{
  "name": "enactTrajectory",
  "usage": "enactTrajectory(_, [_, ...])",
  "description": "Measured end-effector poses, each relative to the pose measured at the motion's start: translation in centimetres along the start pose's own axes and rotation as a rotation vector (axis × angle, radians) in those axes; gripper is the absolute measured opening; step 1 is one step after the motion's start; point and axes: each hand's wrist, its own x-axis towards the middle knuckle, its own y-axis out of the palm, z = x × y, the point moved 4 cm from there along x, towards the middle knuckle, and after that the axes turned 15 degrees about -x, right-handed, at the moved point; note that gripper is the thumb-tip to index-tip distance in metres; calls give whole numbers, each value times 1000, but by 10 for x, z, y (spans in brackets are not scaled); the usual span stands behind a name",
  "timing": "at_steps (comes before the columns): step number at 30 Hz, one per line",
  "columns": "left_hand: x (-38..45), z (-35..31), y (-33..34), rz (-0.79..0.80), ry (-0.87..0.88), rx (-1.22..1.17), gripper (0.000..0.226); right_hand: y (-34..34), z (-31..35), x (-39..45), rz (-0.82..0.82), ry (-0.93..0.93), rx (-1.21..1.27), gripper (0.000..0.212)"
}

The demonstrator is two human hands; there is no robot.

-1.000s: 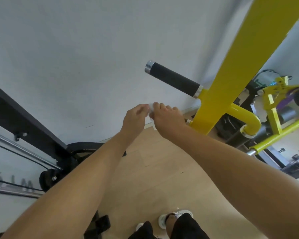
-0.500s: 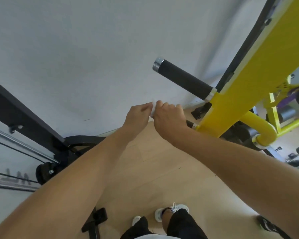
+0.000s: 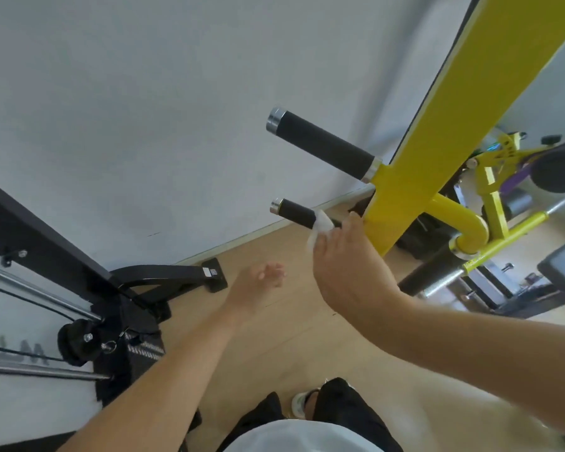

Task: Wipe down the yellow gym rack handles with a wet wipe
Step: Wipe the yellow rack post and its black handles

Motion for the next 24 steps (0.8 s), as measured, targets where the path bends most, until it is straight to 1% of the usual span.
enactTrajectory(1, [-8, 8, 7, 55, -14, 20, 14, 1, 6, -7, -29, 21, 199, 33])
enactTrajectory(2, [-15, 16, 13, 91, -11, 48, 16, 6, 13, -15, -18, 44, 442, 28])
enactTrajectory(3, [-20, 23, 18, 122, -2, 60, 22, 14, 18, -21, 29, 82, 699, 26])
enactTrajectory(4, [-26, 30, 22, 148, -6, 28, 28, 26, 25, -24, 93, 158, 930, 26])
enactTrajectory(5, [-30, 36, 27, 178, -21, -26, 32, 42, 35, -27, 197, 256, 1160, 25])
enactTrajectory(7, [-34, 38, 40, 249, -29, -72, 38, 69, 57, -37, 421, 473, 1725, 18])
enactTrajectory(8, [-39, 35, 47, 317, -6, -76, 39, 78, 67, -44, 492, 572, 2008, 16])
enactTrajectory(9, [-46, 31, 55, 401, 11, -100, 39, 84, 75, -53, 521, 632, 2236, 14])
enactTrajectory(10, [-52, 28, 64, 477, 10, -138, 37, 89, 81, -63, 515, 654, 2367, 11])
enactTrajectory(11, [-59, 26, 72, 541, 4, -185, 34, 92, 87, -74, 509, 662, 2441, 9])
enactTrajectory(13, [-66, 27, 87, 579, -16, -227, 30, 103, 97, -93, 561, 698, 2555, 14])
enactTrajectory(15, [-68, 31, 102, 502, -31, -216, 25, 121, 105, -103, 619, 713, 2617, 30])
enactTrajectory(17, [-66, 35, 114, 349, -43, -179, 16, 140, 107, -109, 652, 705, 2657, 38])
enactTrajectory(20, [-64, 38, 129, 196, -63, -154, 11, 163, 106, -115, 701, 728, 2773, 31])
enactTrajectory(23, [-62, 42, 144, 119, -124, -186, 10, 184, 100, -117, 722, 761, 2739, 24])
enactTrajectory(24, [-63, 42, 150, 116, -145, -201, 9, 190, 97, -118, 699, 778, 2730, 22])
